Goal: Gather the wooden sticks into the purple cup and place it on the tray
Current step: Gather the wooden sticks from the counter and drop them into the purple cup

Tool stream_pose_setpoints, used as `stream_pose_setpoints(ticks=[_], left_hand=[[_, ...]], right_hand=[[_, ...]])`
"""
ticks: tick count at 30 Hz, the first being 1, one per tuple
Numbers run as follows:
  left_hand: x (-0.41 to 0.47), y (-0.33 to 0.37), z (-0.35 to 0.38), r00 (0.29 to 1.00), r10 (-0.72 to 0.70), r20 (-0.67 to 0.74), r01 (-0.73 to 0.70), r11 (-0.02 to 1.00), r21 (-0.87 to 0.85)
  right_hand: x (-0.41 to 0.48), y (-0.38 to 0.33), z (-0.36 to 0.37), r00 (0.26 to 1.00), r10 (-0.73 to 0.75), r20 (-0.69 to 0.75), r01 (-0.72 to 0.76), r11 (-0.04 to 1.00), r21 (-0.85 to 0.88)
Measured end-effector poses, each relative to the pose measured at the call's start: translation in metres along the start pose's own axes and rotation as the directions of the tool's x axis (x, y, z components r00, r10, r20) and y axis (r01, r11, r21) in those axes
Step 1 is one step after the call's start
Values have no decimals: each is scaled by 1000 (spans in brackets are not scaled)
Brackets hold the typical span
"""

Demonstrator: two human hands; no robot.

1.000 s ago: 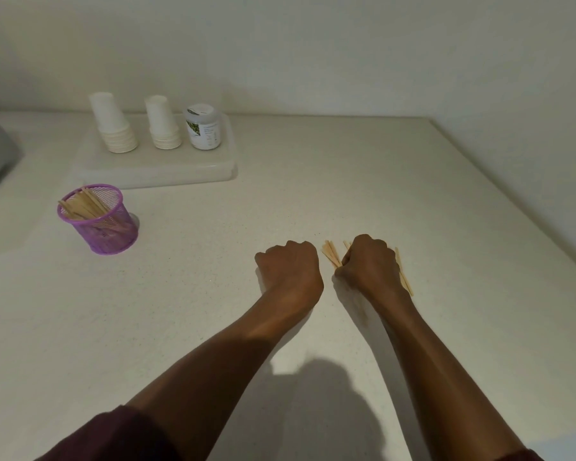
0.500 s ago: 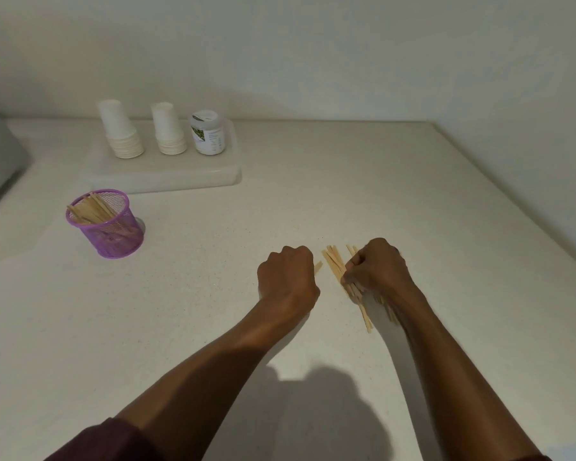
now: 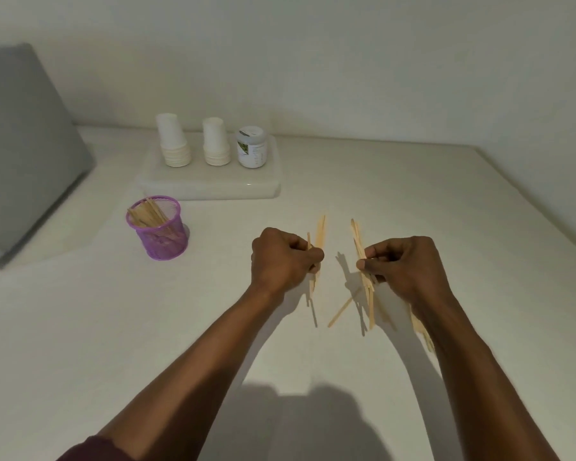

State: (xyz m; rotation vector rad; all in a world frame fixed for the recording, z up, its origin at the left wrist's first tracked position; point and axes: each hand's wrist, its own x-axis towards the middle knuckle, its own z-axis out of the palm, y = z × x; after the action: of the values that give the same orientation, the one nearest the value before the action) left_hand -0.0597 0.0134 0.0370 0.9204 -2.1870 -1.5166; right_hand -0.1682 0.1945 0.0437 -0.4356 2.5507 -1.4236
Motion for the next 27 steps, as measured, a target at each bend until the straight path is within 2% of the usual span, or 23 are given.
stream_pose_setpoints(ticks=[4,7,11,16,18,23,27], left_hand=[[4,5,-43,987,52,-155,-68,993,-94],[11,6,-88,948,94,-304,-142,980,-141],[26,7,-154,861,131,-491,-212,971,-114],[56,8,-212,741,193,-643,-286,957,-42],[66,1,-218,697,205,-687,-280,960,2],[81,-39,-201,663,227,-713,-228,969,96],[84,-59,-185,651,194,-734,-229,972,55]], right_hand=[[5,-35,27,996,-90,11,89,991,97],[12,-66,56,986,-165,38,156,973,173],[26,-113,104,960,-274,58,250,931,264],[47,-180,165,921,-388,23,362,878,312],[52,-203,186,899,-437,1,415,854,314],[59,-236,225,859,-510,-38,497,815,299],[64,-237,246,852,-522,-35,507,808,302]])
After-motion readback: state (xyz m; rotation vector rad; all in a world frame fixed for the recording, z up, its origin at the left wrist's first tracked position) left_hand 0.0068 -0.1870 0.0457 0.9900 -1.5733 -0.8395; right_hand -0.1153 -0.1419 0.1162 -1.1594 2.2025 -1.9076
